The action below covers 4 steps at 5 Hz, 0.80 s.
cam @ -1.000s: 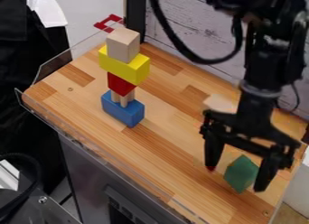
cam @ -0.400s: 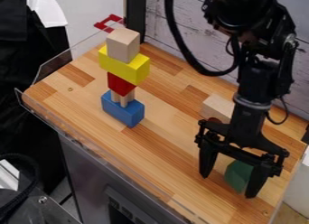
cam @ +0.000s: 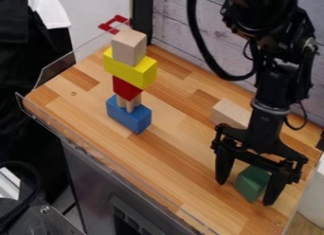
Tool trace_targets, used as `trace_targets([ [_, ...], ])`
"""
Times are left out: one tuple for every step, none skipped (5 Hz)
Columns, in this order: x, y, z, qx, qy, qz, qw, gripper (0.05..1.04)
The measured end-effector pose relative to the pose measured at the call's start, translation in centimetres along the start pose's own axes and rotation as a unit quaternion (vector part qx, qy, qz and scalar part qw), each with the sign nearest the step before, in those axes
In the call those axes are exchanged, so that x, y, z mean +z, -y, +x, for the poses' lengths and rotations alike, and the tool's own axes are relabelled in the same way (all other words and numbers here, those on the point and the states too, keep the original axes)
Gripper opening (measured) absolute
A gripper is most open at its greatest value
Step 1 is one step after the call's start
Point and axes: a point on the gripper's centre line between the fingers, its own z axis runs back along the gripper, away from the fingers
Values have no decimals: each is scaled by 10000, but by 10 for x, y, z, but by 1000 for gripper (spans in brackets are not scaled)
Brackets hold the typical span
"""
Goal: Put the green cube on top of the cube
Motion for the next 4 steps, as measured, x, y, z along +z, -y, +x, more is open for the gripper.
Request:
trace_targets([
  [0, 1, 2, 56, 82, -18, 9999, 956],
  [-1, 0, 3, 116, 117, -46, 9999, 674],
  [-2, -2, 0, 176, 214, -76, 9996, 565],
  [16, -3, -5, 197, 399, -69, 9990, 565],
])
